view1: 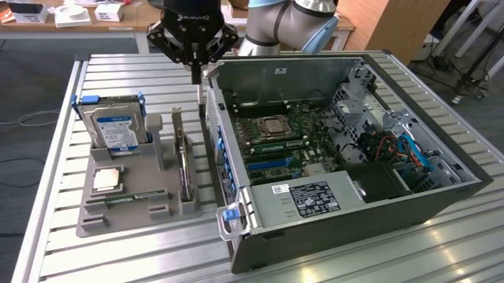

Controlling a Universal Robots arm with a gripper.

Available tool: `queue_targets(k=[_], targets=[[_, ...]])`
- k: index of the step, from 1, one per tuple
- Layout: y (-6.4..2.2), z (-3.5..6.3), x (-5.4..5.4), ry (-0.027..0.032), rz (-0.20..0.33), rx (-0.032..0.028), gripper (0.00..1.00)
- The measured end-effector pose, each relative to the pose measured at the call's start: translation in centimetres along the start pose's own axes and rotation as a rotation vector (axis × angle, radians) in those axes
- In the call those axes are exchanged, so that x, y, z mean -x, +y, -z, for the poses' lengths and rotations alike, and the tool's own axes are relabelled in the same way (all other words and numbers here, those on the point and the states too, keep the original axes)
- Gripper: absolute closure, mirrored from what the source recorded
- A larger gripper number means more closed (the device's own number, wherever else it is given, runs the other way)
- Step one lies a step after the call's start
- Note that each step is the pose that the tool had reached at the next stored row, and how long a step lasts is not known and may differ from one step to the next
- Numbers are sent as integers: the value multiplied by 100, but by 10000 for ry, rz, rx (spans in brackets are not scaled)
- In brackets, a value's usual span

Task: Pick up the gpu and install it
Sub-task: 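Reach for the gpu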

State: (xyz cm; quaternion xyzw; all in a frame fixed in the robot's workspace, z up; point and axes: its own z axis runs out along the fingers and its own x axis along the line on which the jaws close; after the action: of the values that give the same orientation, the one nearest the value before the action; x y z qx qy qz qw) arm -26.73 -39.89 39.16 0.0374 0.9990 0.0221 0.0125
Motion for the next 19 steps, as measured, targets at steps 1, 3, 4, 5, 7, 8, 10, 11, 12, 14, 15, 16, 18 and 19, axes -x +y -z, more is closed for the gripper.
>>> queue_targets(k=[1,3,4,5,7,8,10,11,12,14,15,16,18,19], targets=[[-2,0,-24,1,1,-1,89],[-5,-1,-72,1,0,0,89],[-7,-1,-94,3,-1,-1,89],[-8,-1,-114,4,-1,0,89],[-11,-2,-155,7,-1,-1,89],[-13,-2,-175,9,0,-2,89],[-16,-3,-214,12,0,-2,89],[-17,-3,-230,14,0,-3,89],[-19,-3,-246,16,-1,-3,89],[-21,-3,-273,19,0,-3,89],[-21,-3,-284,18,-1,-2,89],[-22,-3,-289,19,-1,-3,89],[-22,-3,-290,19,0,-3,89],[-22,-3,-290,19,0,-2,89]])
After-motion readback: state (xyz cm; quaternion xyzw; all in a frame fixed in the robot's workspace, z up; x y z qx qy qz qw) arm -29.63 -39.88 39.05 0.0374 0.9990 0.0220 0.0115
